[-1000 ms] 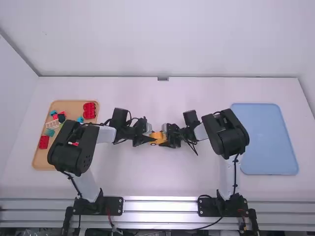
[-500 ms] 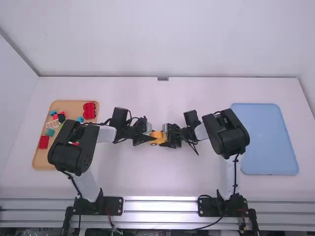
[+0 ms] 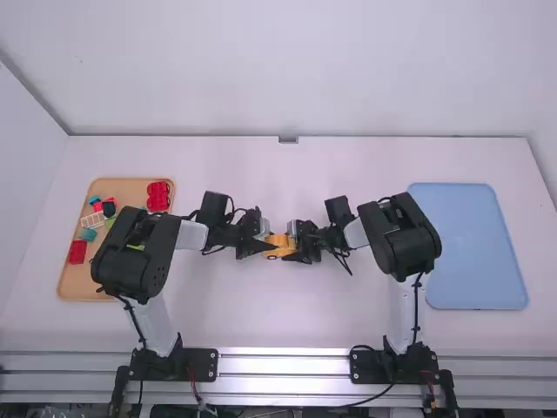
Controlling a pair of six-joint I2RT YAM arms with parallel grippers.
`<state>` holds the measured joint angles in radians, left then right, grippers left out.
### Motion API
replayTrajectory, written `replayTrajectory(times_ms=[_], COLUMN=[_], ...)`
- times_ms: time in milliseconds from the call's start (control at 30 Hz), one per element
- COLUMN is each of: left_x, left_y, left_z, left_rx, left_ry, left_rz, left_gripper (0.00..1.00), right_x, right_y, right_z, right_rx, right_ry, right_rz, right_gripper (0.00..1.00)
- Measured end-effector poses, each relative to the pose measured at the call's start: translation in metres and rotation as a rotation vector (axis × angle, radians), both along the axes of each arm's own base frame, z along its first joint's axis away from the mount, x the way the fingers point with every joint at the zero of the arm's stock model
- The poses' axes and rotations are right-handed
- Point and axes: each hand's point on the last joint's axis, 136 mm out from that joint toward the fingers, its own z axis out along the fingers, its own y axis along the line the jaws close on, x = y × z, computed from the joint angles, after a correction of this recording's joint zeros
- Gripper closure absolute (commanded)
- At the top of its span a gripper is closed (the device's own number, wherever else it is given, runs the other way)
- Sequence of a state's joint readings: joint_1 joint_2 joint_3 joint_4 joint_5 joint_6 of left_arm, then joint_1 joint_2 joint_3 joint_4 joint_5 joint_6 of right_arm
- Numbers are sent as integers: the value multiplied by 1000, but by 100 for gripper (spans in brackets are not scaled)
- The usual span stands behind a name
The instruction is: Assemble lego blocks to make yellow taxi
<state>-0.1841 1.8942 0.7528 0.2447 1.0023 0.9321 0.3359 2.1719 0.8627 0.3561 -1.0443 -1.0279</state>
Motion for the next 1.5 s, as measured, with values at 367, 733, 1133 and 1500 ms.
replayTrajectory(times_ms=[367,733,1133,1500], left_x=[-2,-4,-3,0], left_y=[-9,-11,-18,-20], left_z=[-2,-4,-8,-7], left_rx=[24,48,177,181], left_ry=[-16,0,-25,-52], left_rz=[-18,-19,-6,1], left_gripper=[98,98,98,74], right_x=[-2,-3,-1,0], right_y=[1,0,-4,-5], right_z=[0,0,0,0], right_rx=[1,2,6,5], right_ry=[4,-1,2,-1], right_rz=[6,14,5,1], right_gripper=[49,49,49,46])
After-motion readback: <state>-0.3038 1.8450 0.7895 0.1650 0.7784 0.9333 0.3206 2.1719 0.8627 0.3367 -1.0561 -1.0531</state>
